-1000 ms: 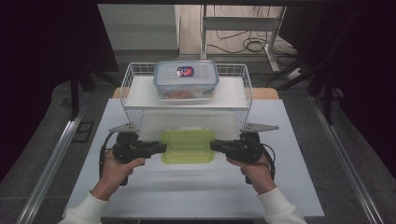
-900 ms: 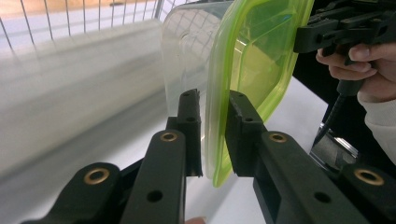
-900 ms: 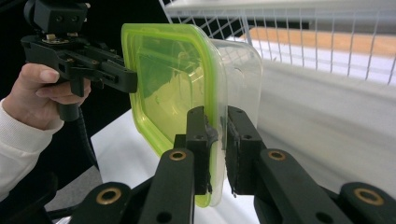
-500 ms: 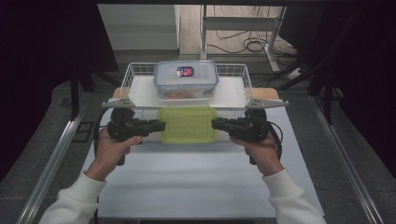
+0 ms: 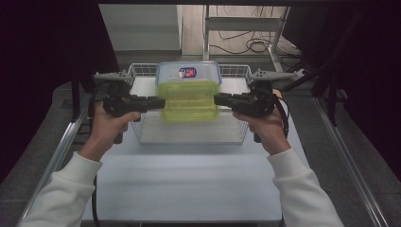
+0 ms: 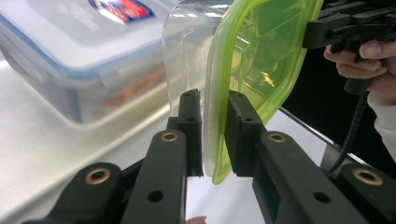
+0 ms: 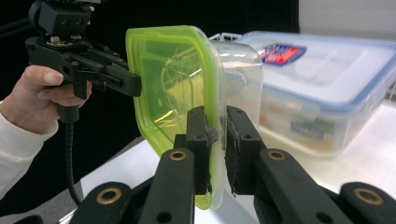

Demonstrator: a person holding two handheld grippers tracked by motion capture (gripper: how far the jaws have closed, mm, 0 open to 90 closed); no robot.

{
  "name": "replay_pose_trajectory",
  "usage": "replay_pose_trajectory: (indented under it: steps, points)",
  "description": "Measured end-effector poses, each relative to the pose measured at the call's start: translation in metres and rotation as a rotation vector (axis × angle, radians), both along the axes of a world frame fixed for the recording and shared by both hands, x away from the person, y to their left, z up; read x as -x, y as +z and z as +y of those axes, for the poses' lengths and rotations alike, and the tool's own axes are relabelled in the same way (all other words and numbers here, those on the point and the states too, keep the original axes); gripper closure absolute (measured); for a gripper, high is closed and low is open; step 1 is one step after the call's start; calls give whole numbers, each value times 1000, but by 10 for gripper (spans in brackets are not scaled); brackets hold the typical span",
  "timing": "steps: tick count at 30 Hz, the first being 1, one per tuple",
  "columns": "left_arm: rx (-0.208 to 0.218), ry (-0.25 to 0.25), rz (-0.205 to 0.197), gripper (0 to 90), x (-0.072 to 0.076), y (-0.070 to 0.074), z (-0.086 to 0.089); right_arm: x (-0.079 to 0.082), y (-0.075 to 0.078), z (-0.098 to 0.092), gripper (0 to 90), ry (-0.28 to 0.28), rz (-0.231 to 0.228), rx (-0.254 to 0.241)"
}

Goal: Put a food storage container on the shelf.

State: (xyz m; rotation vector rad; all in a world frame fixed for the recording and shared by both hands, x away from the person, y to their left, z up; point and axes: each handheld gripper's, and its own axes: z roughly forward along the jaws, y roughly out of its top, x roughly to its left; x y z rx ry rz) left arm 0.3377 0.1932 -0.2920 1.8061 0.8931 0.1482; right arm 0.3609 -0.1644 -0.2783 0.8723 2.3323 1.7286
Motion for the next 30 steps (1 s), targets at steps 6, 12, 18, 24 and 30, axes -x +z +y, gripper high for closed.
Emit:
replay_pose_trajectory:
  steps: [6,12,18,24,30]
  points:
    - [-10,16,0,792,-18,13,3,-15,15,7,803,-10,-14,1]
    - [-10,20,-7,792,-34,23,6,-30,26,11,804,-26,-25,-3]
    - [-7,29,3,795,-53,33,9,-48,32,14,804,-34,-21,-5]
    - [-9,50,24,799,-71,39,11,-68,36,18,804,-49,1,-14]
    - [-12,59,50,798,-83,36,12,-83,35,21,803,-55,27,-19]
